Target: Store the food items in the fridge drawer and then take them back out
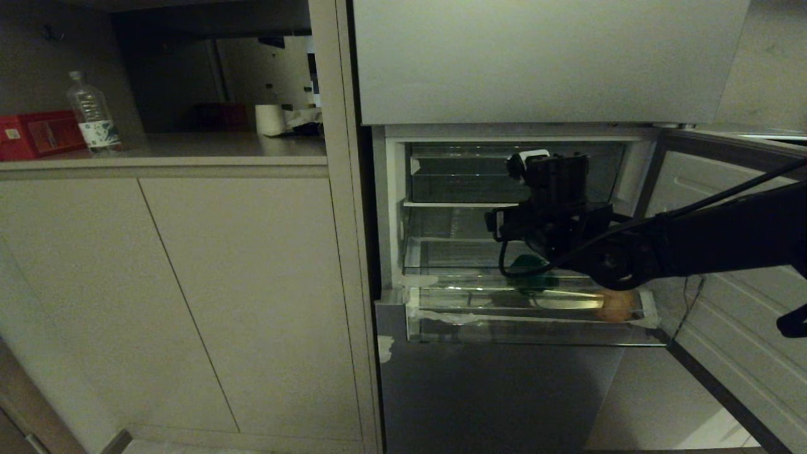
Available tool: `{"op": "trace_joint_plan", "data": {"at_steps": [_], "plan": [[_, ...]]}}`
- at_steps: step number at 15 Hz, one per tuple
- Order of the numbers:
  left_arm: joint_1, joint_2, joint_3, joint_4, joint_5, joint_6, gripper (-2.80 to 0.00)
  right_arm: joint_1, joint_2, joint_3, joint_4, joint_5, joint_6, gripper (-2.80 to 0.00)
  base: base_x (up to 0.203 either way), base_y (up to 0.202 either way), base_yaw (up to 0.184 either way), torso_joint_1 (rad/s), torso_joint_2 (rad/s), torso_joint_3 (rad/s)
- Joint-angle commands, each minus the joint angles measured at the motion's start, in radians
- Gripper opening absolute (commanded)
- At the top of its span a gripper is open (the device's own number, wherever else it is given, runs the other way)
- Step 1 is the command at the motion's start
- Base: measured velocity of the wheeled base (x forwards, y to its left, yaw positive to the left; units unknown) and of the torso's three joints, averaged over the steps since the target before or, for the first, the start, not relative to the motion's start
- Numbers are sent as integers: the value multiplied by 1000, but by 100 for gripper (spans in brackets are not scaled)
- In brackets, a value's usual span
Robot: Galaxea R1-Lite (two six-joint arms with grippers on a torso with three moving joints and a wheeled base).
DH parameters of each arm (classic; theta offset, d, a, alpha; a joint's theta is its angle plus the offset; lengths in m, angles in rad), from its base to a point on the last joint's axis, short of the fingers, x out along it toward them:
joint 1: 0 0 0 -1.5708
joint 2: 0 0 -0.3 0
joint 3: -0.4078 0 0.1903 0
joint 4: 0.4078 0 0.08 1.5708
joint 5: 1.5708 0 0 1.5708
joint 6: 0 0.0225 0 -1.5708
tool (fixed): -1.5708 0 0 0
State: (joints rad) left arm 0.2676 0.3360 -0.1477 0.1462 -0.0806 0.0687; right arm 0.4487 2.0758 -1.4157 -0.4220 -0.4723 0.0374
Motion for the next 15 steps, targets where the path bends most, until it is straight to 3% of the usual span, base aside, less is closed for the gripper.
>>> {"op": "trace_joint_plan", "data": {"at_steps": [1,4,7,8,10,11,13,14,15], "plan": [[-59,51,12,0,-20,2,-280,1,-8,22,-3,-6,3,0,0,0,0,0,0,0],[-160,48,57,-3,-37,-4,-280,32,-160,134,-2,-4,-1,0,0,0,0,0,0,0],[-170,-29,57,-5,-35,-5,-280,94,-362,352,-2,0,-25,0,0,0,0,0,0,0],[-171,-52,58,-10,-9,9,-280,115,-432,420,-2,0,-40,-280,0,0,0,0,0,0],[-171,-54,62,-16,156,16,-280,142,-568,530,-2,-4,-57,-280,0,0,0,0,0,0],[-171,-52,63,-17,164,18,-280,148,-632,575,-1,-7,-60,-280,0,0,0,0,0,0],[-171,-54,63,-17,151,20,-280,155,-753,664,2,-33,-65,-280,0,0,0,0,0,0],[-171,-54,63,-14,119,26,-280,157,-802,700,3,-57,-68,-280,0,0,0,0,0,0],[-171,-53,81,-14,44,54,-280,157,-846,739,5,-80,-70,-280,0,0,0,0,0,0]]}}
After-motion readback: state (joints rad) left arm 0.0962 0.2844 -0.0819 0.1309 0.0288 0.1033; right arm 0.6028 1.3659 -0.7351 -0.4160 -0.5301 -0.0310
